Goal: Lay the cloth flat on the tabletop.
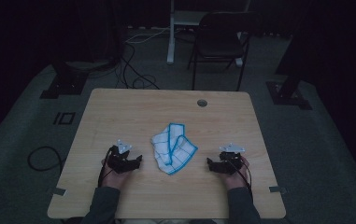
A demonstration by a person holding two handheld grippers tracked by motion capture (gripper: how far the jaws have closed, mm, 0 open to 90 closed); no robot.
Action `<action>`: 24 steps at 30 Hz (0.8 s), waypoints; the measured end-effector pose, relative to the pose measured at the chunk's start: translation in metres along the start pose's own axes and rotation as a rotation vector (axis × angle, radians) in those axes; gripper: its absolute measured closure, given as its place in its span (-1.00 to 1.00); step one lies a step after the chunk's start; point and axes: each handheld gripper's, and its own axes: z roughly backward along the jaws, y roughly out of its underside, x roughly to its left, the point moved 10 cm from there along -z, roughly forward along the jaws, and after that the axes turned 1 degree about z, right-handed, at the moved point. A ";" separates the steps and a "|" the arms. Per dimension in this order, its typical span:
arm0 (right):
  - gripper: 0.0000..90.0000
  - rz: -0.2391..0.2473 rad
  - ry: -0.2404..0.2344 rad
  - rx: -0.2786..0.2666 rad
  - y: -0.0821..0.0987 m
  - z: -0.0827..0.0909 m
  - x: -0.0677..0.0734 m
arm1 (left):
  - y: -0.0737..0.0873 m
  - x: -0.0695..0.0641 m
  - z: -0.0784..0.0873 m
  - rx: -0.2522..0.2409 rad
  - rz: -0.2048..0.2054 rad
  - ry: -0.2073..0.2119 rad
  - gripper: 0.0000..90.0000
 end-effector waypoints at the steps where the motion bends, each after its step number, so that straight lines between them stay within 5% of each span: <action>1: -0.70 0.000 0.000 -0.001 0.000 0.000 0.000 | 0.000 0.000 0.000 0.000 0.000 -0.001 -0.37; 16: -0.62 0.000 -0.001 -0.006 0.000 0.001 0.002 | 0.000 -0.001 0.001 -0.006 0.006 -0.006 -0.25; 20: -0.26 0.014 -0.013 -0.007 -0.002 0.004 0.007 | 0.000 0.000 0.002 -0.009 0.007 -0.009 -0.16; 24: -0.13 0.030 -0.030 -0.009 -0.002 0.005 0.011 | 0.000 -0.001 0.002 -0.011 0.006 -0.006 -0.14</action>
